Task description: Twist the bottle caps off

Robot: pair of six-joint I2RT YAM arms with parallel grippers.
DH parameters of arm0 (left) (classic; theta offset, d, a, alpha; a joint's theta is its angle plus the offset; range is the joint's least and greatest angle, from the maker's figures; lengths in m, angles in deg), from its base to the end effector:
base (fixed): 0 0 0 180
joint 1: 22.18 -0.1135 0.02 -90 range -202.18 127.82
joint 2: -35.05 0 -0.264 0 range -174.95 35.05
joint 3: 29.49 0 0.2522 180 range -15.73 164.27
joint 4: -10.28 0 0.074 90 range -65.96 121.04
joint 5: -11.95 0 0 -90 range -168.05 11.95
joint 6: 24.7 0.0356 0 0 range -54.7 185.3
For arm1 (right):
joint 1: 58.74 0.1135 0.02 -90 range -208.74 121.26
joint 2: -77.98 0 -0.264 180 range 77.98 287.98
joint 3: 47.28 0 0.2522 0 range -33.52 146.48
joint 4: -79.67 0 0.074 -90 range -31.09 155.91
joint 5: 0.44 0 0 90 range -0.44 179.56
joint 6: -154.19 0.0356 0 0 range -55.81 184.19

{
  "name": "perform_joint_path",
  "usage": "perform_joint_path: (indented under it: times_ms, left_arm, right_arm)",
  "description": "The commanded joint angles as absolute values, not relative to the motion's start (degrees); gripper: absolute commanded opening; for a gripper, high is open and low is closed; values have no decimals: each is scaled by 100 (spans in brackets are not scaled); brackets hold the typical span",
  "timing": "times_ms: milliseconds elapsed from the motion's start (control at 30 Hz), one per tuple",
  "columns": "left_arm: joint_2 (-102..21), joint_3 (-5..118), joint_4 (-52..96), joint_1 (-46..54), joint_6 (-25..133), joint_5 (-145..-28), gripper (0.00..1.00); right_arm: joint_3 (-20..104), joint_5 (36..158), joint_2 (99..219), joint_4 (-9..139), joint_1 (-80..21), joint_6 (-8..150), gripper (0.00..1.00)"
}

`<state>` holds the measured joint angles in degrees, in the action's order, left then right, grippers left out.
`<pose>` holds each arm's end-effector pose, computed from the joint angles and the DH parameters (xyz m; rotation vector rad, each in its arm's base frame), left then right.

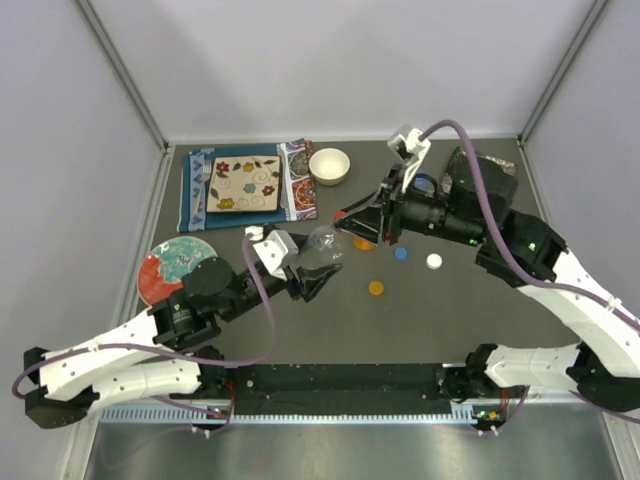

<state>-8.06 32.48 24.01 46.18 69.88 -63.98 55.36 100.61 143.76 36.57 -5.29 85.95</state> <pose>0.0722 -0.1586 0.3851 0.7346 1.3372 -0.7153 0.1266 0.1822 0.4937 -0.6438 1.6945 1.1265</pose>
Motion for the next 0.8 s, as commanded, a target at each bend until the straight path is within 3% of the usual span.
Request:
perform_joint_path:
  times_ms: [0, 167, 300, 767]
  left_arm:
    - [-696, 3867, 2368, 4278, 6189, -9163, 34]
    - [-871, 4088, 2107, 3417, 5180, -11472, 34]
    - [-994, 3974, 1456, 2925, 4414, -12590, 35]
    - [-1654, 3841, -294, 2660, 2734, -14106, 36]
  right_arm:
    - [5587, 11064, 13969, 3884, -574, 7545, 0]
    - [5569, 12004, 13784, 3657, -574, 6762, 0]
    - [5675, 12410, 13784, 3243, -565, 6219, 0]
    - [5464, 14772, 13441, 3041, -644, 5479, 0]
